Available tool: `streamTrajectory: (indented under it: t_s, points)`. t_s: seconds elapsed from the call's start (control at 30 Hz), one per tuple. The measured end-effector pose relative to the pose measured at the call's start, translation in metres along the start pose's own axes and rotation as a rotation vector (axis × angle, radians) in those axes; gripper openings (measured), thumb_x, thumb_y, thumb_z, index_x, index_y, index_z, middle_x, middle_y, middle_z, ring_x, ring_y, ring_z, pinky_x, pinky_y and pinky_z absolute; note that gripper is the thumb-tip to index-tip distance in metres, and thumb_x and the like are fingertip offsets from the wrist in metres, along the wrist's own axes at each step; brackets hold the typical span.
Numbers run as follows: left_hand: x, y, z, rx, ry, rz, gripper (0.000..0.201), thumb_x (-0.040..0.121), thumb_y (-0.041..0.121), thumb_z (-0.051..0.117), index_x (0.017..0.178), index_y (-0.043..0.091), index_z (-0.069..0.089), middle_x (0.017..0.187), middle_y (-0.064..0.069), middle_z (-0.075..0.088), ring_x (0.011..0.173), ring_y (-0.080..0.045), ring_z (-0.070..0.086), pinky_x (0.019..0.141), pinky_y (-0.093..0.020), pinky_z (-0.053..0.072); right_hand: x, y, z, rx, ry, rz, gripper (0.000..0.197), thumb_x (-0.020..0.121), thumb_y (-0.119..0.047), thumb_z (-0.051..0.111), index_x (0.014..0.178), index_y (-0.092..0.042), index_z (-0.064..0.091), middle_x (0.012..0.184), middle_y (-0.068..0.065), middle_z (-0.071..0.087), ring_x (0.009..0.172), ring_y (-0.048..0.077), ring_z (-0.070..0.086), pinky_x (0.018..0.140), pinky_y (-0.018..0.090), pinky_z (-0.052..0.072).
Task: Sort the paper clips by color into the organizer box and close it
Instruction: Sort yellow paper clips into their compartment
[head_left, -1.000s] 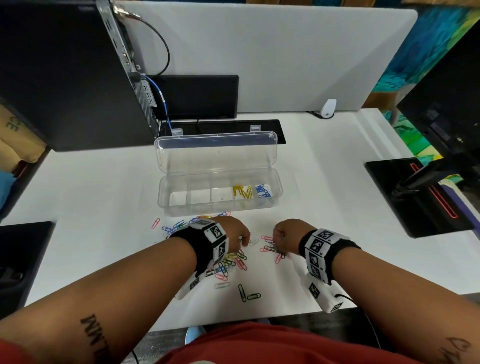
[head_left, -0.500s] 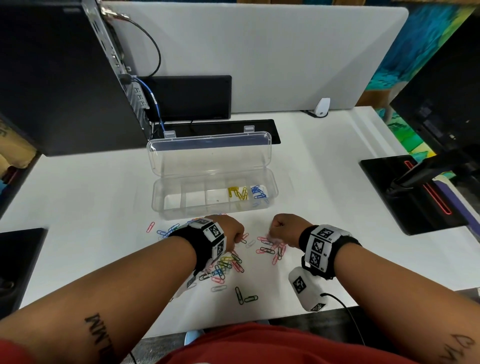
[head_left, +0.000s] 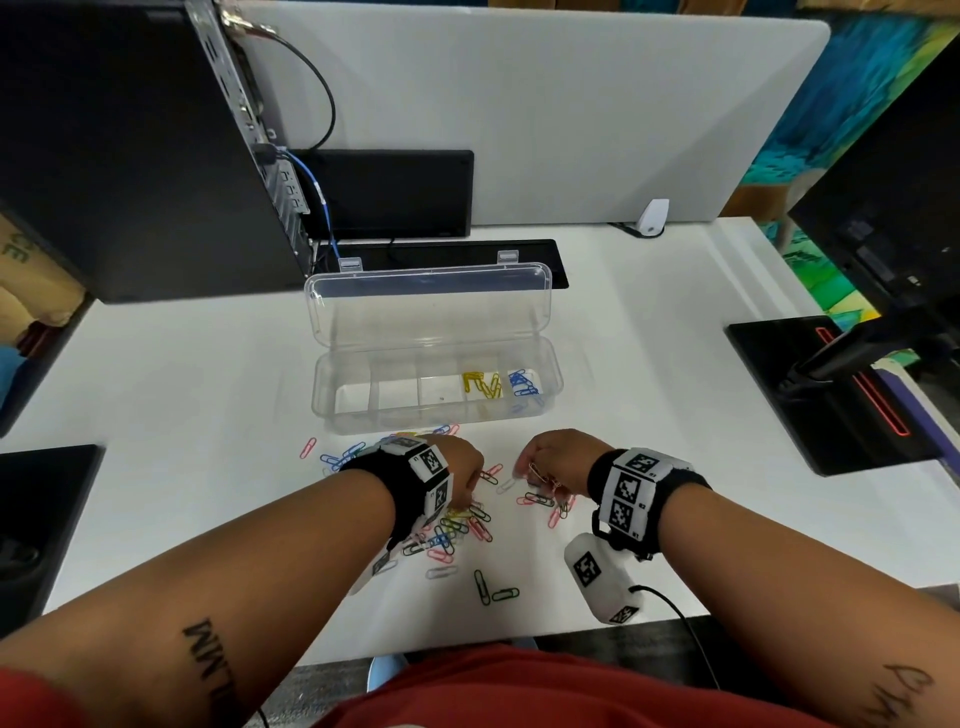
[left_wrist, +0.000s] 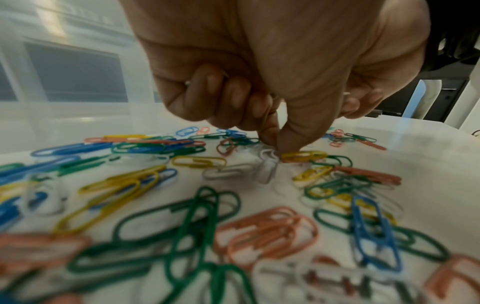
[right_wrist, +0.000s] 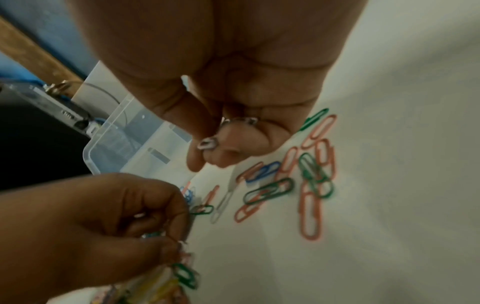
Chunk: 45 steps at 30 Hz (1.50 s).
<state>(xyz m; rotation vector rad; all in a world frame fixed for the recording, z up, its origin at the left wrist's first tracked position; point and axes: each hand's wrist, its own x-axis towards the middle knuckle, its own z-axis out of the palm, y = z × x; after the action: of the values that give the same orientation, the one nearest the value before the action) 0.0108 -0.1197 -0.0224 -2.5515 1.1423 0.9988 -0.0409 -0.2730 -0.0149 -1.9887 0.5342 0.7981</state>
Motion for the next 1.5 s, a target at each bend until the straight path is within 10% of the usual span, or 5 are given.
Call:
streamTrajectory:
  t_s: [0.33,0.63,0.9,1.13,1.5]
  points:
    - [-0.013,-0.017,-0.004,-0.359,0.125,-0.106,0.029,0.085,0.024,0.054,0.059,0.022,0.040,0.070,0.005,0.048,0.077,-0.018,0.047,0.065,-0.026,0.038,0.007,-0.004,0.006,-0.437,0.045,-0.152,0.014,0.079,-0.019,0.066,0.073,-0.021,0.054,0.092,0.000,0.065,0.084,0.013,0.055,0.073,0.023,0.044]
    - [-0.033,-0.039,-0.018,-1.164,0.045,-0.298,0.029,0.089,-0.002,0.039,0.063,0.009,0.043,0.075,-0.017,0.049,0.048,-0.015,0.030,0.042,-0.017,0.021,0.013,-0.010,0.011,-0.321,-0.026,-0.101,0.019,0.083,-0.013,0.058,0.066,-0.019,0.056,0.062,-0.003,0.056,0.056,0.009,0.050,0.052,0.017,0.039]
    - [-0.040,-0.045,-0.006,-1.506,-0.006,-0.279,0.033,0.085,0.000,0.031,0.070,0.011,0.058,0.047,0.001,0.042,0.032,-0.007,0.033,0.036,-0.010,0.019,0.016,-0.007,0.003,-0.302,-0.047,-0.084,0.007,0.081,-0.021,0.064,0.077,-0.015,0.063,0.063,-0.002,0.056,0.056,0.011,0.050,0.054,0.020,0.042]
    - [-0.044,-0.025,0.000,-0.625,0.001,-0.123,0.033,0.084,0.037,0.065,0.062,0.022,0.045,0.067,0.004,0.049,0.059,-0.009,0.042,0.057,-0.022,0.035,0.020,0.000,0.010,-0.639,0.041,-0.199,0.021,0.077,-0.029,0.070,0.090,-0.024,0.054,0.084,-0.007,0.051,0.085,0.015,0.050,0.074,0.023,0.037]
    - [-0.050,-0.004,0.027,-0.115,-0.011,0.133,0.024,0.083,0.034,0.064,0.105,0.025,0.064,0.109,0.004,0.065,0.101,-0.018,0.058,0.073,-0.023,0.036,0.016,-0.007,0.023,-0.778,0.038,-0.203,0.015,0.081,-0.023,0.063,0.072,-0.022,0.051,0.088,-0.001,0.060,0.085,0.017,0.054,0.073,0.024,0.042]
